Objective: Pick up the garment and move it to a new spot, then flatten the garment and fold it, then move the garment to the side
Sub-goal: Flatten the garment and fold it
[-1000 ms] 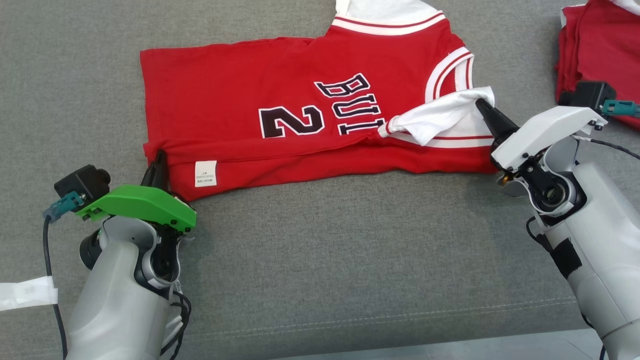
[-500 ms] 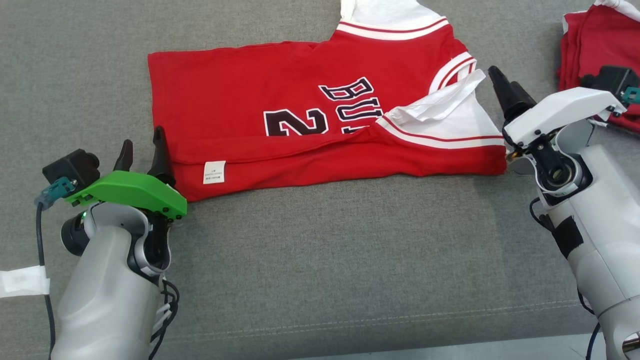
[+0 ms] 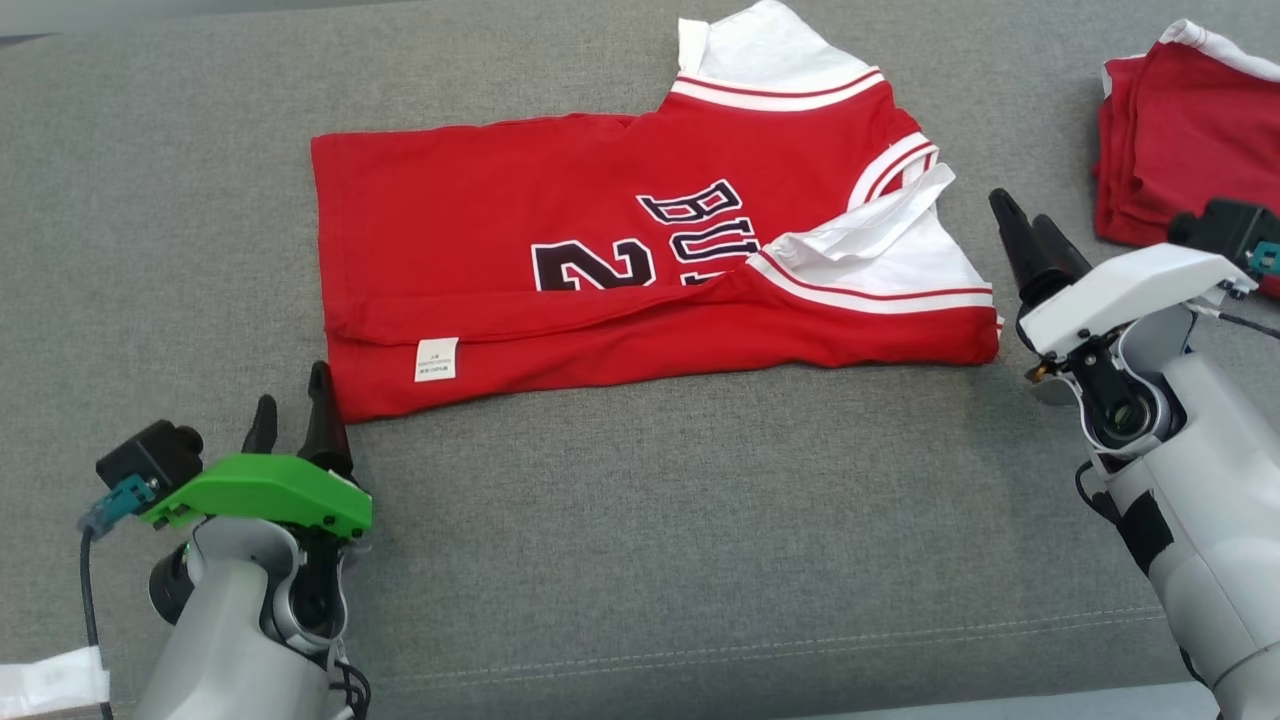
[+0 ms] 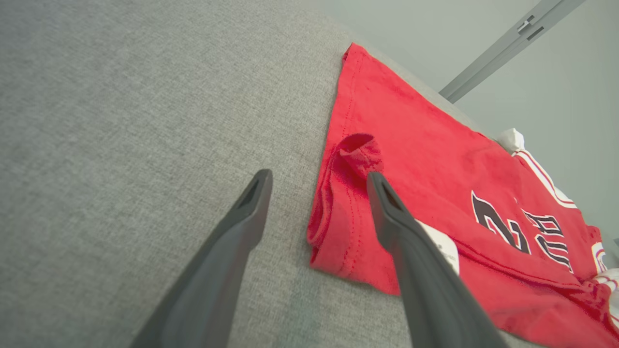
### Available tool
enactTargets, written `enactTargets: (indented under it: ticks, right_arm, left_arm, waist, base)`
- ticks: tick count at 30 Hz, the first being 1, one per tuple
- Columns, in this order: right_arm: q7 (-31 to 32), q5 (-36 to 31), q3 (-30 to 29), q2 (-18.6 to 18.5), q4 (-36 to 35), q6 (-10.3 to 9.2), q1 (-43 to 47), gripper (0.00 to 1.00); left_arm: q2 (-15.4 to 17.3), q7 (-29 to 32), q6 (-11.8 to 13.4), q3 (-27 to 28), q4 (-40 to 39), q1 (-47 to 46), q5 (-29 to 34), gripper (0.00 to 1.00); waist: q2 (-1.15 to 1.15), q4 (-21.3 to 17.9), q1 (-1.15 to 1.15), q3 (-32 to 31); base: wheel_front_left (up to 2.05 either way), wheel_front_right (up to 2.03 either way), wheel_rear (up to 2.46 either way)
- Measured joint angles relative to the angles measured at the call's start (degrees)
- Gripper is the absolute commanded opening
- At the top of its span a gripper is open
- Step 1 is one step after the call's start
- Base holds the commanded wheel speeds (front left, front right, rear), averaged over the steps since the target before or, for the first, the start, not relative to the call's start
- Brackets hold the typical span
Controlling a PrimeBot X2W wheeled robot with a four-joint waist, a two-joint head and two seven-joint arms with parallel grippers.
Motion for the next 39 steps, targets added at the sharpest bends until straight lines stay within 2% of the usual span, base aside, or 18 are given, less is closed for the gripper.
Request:
enactTargets:
  ticks: [8, 13, 21, 22, 23, 24, 27, 31, 39]
  right_arm:
    - [-3.31, 0.21, -0.37, 0.09, -0.46, 0.98, 4.07, 1.00]
    - [-3.87, 0.23, 0.51, 1.64, -1.45, 1.19, 4.93, 1.00]
    - [-4.44, 0.24, 1.08, 1.59, -2.27, 1.52, 5.24, 1.00]
    - [-4.49, 0.38, 1.05, 1.58, -2.29, 1.52, 5.42, 1.00]
    - [-4.81, 0.67, 0.99, 1.55, -2.30, 1.52, 5.80, 1.00]
    - [-4.88, 0.69, 0.97, 1.54, -2.29, 1.52, 6.27, 1.00]
    - [-4.87, 1.59, 0.93, 1.68, -2.12, 1.52, 7.79, 1.00]
    - [-4.83, 2.20, 1.36, 2.14, -1.41, 1.53, 9.39, 1.00]
    - [-4.31, 2.10, 2.89, 2.77, -0.27, 1.53, 10.27, 1.00]
  left_arm:
    - [-1.38, 0.13, -1.97, 0.27, 0.31, 4.23, -4.43, 1.00]
    - [-1.45, 1.40, -2.05, 1.03, 0.32, 4.45, -7.14, 1.00]
    - [-1.58, 2.69, -2.54, 2.64, 0.19, 4.40, -11.01, 1.00]
    - [-1.58, 2.69, -2.54, 2.91, 0.20, 4.39, -11.32, 0.91]
    - [-1.59, 2.70, -2.54, 3.10, 0.20, 4.38, -11.85, 0.64]
    - [-1.59, 2.71, -2.56, 3.23, 0.20, 4.36, -12.24, 0.45]
    - [-1.62, 2.71, -3.02, 3.58, 0.12, 4.35, -13.60, 0.00]
    - [-1.76, 2.54, -3.08, 3.71, -0.23, 4.27, -14.17, 0.00]
    - [-1.94, 1.18, -5.23, 2.35, -3.63, 2.86, -14.03, 0.00]
  waist:
    - [0.00, -0.60, 0.00, -1.15]
    - [0.00, -1.87, 0.00, -1.24]
    - [0.00, -3.72, 0.00, -0.79]
    - [0.00, -3.87, 0.00, -0.71]
    - [0.00, -3.98, 0.00, -0.61]
    - [0.00, -4.05, 0.00, -0.54]
    - [0.00, -4.12, 0.00, -0.39]
    - [0.00, -4.07, 0.00, -0.18]
    - [0.00, -3.38, 0.00, 0.53]
  base:
    - [0.00, 0.00, 0.00]
    - [0.00, 0.00, 0.00]
    - [0.00, 0.00, 0.00]
    - [0.00, 0.00, 0.00]
    - [0.00, 0.00, 0.00]
    - [0.00, 0.00, 0.00]
    - [0.00, 0.00, 0.00]
    - [0.00, 0.00, 0.00]
    - [0.00, 0.00, 0.00]
